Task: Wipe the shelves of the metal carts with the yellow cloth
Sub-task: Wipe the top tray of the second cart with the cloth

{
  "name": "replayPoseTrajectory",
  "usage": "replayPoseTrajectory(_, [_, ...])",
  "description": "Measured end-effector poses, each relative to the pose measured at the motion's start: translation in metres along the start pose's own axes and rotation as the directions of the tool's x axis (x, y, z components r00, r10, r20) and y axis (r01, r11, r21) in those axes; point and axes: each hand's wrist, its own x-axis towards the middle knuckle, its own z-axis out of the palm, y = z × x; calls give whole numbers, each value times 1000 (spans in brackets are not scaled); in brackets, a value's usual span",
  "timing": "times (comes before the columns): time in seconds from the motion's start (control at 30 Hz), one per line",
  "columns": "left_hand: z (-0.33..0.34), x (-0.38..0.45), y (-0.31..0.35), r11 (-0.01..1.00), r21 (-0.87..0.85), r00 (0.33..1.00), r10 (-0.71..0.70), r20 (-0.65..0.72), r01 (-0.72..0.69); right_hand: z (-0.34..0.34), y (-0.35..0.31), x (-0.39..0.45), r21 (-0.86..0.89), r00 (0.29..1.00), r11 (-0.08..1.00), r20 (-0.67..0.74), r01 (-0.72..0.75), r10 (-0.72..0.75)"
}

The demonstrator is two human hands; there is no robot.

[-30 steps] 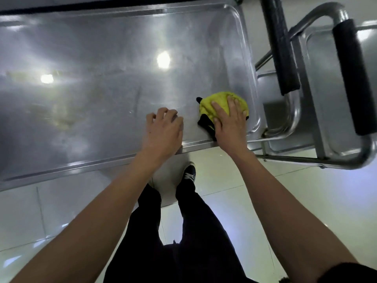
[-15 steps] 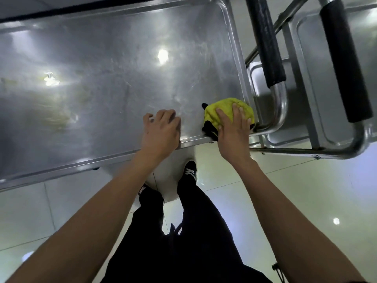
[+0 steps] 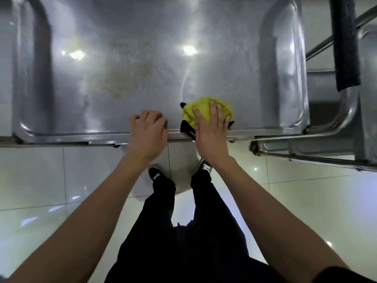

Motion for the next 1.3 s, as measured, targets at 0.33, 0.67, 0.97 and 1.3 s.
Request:
replayPoseTrajectory(0.33, [-2,-33,-72,997,-30,996,-73,-50,72,18,-87,8,-15,997,997,25,77,-77])
replayPoseTrajectory(0.67, [-20,-25,-83,997,-77,999,-24,-27,22,8,-96,19,-118,1000,993,25,4,-1])
replayPoseTrajectory(0.97, [-36,40,-85,998,-42,998,-56,-4,56,-1,-91,58,-69,997,997,-76,-23,18])
replayPoseTrajectory(1.3, [-79,133,-92,994,-29,994,-105,30,106,-45,-84,189,309,979,949,-202,58,6])
